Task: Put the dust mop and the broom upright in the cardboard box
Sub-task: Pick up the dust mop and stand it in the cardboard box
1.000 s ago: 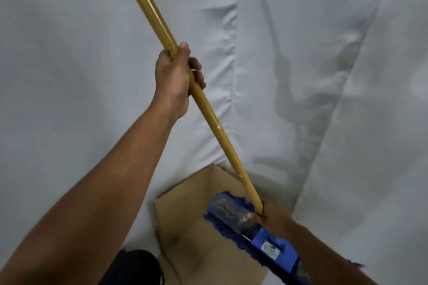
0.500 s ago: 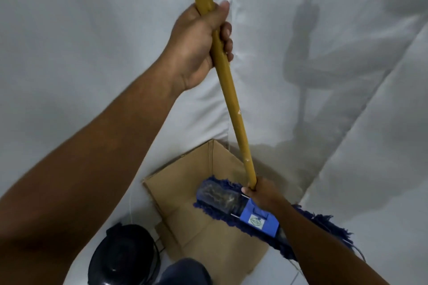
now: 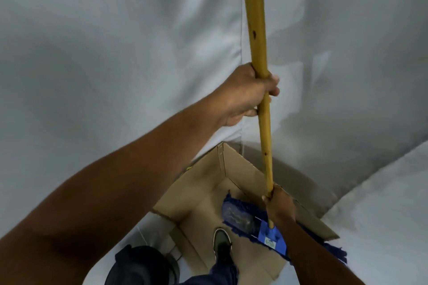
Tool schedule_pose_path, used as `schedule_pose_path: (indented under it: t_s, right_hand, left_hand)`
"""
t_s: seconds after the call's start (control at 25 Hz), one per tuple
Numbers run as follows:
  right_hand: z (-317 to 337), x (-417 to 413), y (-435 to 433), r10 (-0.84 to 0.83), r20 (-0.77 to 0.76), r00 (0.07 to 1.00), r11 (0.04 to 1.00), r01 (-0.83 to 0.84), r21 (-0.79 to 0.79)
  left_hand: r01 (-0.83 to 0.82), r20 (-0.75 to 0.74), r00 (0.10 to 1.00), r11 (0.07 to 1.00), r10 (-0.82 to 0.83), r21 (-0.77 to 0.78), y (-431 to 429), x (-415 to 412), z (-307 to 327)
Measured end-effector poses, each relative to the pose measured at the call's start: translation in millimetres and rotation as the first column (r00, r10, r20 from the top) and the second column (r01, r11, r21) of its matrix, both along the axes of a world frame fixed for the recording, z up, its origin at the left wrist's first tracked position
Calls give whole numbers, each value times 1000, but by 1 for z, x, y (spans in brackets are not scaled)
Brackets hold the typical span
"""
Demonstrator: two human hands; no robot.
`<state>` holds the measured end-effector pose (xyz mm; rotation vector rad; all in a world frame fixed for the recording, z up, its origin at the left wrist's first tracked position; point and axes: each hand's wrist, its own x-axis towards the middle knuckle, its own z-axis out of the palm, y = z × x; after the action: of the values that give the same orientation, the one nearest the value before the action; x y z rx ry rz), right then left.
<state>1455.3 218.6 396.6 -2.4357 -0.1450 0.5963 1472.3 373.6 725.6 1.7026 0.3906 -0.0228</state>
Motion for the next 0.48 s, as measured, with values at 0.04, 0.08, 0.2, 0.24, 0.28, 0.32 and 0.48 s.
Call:
schedule_pose_path:
  t_s: [0.04, 0.08, 0.2, 0.24, 0.28, 0.32, 0.48]
  right_hand:
    - [-9, 8, 5, -21, -18, 1000, 1000, 20, -21]
    - [-14, 13, 8, -42, -35, 999, 999, 41, -33]
    - [-25, 31, 22, -98, -72, 993, 994, 95, -50]
    - [-28, 36, 26, -102, -82, 991, 993, 98, -61]
    - [-28, 41, 31, -109, -97, 989, 992, 102, -70]
    - [-30, 46, 34, -137, -121, 983, 989, 128, -76]
    - [-37, 63, 41, -218, -176, 960, 975, 206, -89]
  left_hand:
    - [47, -20, 999, 999, -47, 11, 2, 12, -15]
    - [95, -26, 995, 995, -94, 30, 1, 20, -30]
    - [186, -23, 983, 978, -185, 91, -6, 37, -78]
    - [196, -10, 981, 973, -196, 122, -8, 40, -91]
    - [203, 4, 978, 966, -206, 160, -8, 41, -102]
    - [221, 10, 974, 957, -227, 189, -9, 42, -112]
    - [320, 22, 942, 915, -336, 247, -8, 53, -140]
